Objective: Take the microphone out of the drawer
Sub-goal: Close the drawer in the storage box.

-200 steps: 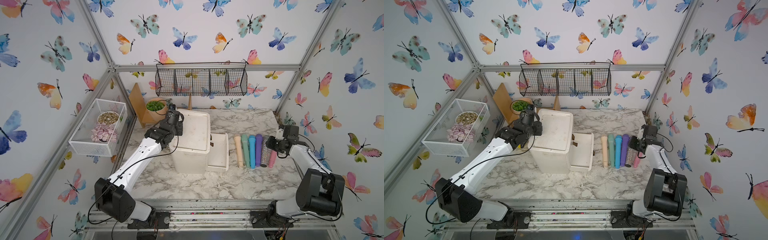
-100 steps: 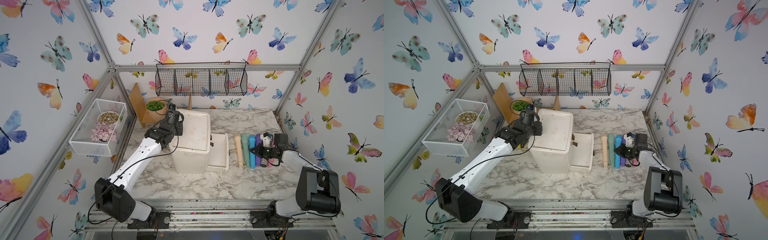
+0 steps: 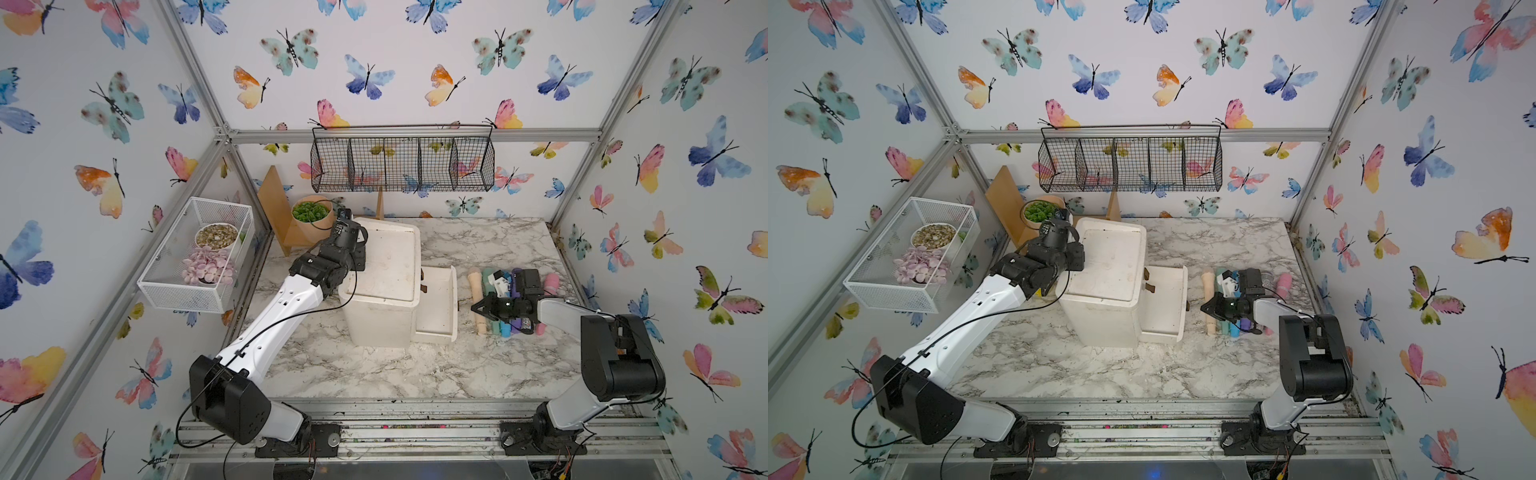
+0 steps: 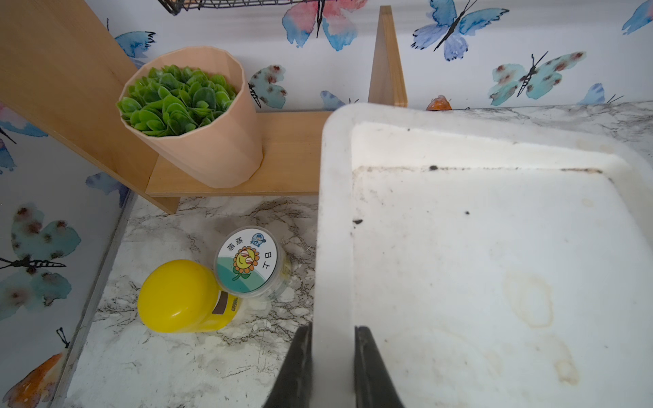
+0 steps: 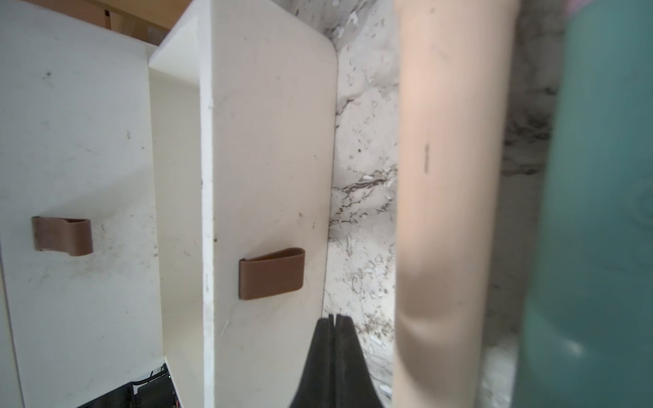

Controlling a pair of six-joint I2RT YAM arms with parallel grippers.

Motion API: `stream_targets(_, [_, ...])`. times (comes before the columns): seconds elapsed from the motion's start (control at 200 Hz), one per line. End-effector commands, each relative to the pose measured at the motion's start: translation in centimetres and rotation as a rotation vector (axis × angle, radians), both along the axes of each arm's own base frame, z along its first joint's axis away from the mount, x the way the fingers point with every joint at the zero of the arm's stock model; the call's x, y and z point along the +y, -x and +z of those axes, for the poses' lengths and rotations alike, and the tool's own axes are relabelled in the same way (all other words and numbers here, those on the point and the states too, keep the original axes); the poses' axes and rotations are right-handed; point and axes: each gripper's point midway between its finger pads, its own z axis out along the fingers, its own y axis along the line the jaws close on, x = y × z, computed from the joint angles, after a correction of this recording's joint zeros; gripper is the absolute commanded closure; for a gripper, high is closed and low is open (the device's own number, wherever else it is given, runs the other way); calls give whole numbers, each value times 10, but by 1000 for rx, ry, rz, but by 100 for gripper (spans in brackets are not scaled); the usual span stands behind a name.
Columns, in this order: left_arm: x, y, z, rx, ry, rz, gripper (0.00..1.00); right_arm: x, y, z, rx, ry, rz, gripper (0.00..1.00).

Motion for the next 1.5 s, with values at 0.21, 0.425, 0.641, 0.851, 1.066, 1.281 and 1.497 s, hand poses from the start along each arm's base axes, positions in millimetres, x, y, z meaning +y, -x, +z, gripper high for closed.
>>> stream_targets(0.21, [-9,-3,-35,91,-19,-14,100,62,1,17,-46,-86,133,98])
stream_targets(0.425, [-12,-2,-37,100,-9,-24,100,103,1,22,-59,-111,212,98])
stream_targets(0.641, [-16,1,-41,111,-3,-33,100,145,3,24,-64,-132,280,98])
stream_targets(0.851, [-15,1,-41,110,-6,-31,100,183,7,25,-65,-157,341,98])
stream_targets(1.066, [-13,0,-41,108,-18,-27,100,195,7,24,-76,-139,358,98])
stream_targets(1.281, [-12,0,-33,93,-19,-27,98,173,-6,32,-162,55,327,83])
stream_targets(1.497, [-13,1,-12,55,5,-36,67,110,-37,52,-318,439,167,68])
